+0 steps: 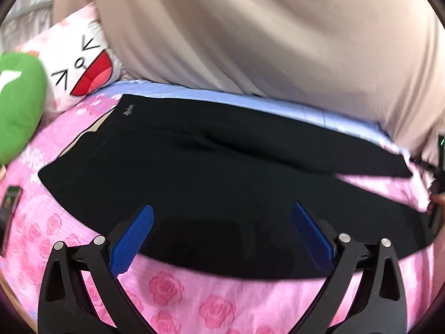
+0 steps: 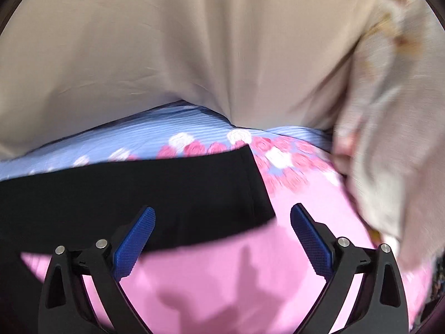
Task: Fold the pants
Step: 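Grasp the trouser waistband with the left tool while the right tool grasps the leg hem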
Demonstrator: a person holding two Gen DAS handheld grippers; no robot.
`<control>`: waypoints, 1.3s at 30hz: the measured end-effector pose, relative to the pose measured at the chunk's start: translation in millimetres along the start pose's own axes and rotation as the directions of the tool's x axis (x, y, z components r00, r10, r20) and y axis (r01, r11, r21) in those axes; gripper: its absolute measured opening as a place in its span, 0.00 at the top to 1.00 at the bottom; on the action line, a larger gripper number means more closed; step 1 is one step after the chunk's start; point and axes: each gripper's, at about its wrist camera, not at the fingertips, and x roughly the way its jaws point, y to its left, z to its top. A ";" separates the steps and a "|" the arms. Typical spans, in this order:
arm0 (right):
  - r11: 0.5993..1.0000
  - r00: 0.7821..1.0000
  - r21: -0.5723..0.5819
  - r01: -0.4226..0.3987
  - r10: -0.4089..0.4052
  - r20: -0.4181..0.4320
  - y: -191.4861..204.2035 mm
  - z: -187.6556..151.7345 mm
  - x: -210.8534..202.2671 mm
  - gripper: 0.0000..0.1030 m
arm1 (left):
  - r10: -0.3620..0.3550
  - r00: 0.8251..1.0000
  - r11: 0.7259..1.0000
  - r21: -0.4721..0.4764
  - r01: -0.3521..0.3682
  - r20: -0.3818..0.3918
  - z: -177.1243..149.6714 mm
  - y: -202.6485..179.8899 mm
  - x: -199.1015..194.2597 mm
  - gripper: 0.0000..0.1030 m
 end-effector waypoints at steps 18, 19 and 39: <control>0.993 0.991 0.026 -0.119 0.121 -0.052 -21.2 31.9 58.2 0.90 | 0.169 0.981 0.983 -0.050 -0.174 -0.098 93.0 70.1 77.8 0.05; 0.991 0.991 0.032 -0.130 0.131 -0.038 -20.7 28.8 47.6 0.90 | 0.197 0.976 0.975 -0.086 -0.205 -0.091 110.5 88.5 85.0 0.05; 0.994 0.996 0.071 -0.086 0.088 -0.030 -7.9 1.0 -10.1 0.90 | 0.134 0.938 0.956 -0.208 -0.208 -0.320 217.4 228.5 290.7 0.80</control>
